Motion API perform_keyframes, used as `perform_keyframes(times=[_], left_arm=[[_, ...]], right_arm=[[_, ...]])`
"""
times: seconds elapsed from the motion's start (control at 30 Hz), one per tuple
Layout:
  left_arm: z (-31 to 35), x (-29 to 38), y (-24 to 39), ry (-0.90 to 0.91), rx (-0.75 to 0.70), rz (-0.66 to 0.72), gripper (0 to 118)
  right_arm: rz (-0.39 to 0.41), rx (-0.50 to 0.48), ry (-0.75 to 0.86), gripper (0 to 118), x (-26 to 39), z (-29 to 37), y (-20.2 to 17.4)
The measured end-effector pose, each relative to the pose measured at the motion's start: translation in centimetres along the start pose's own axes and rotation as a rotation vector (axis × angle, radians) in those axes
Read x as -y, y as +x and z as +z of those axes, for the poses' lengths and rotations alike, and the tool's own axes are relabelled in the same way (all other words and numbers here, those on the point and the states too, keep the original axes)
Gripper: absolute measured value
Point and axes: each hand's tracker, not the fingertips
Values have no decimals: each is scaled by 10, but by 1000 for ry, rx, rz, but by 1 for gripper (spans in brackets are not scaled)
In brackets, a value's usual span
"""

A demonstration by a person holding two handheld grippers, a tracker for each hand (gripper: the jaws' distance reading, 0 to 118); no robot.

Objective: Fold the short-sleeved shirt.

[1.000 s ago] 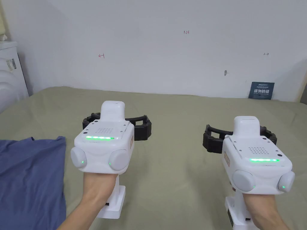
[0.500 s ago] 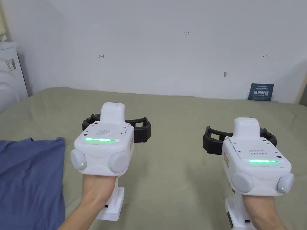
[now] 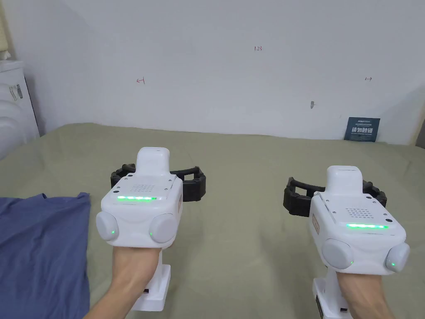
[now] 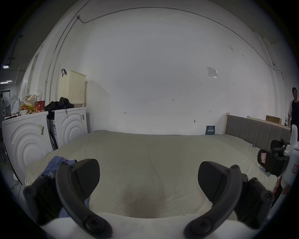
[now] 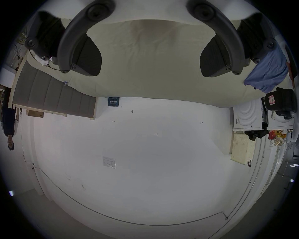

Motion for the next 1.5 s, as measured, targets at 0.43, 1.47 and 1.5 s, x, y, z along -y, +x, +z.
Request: perform_keyframes(times=[0.43,1.47,1.5], left_arm=[[1,0,3,14,15,-21,118],[-2,-16,-38,-12,-93,-42,0],[1,-19,-51,-13,-126,-38,0]], right_arm=[[32,-2,6,118,2,0,-3],[46,-54,-43,1,-11,-26,-56],[48,-85,-34,1,-11,-29,-69]])
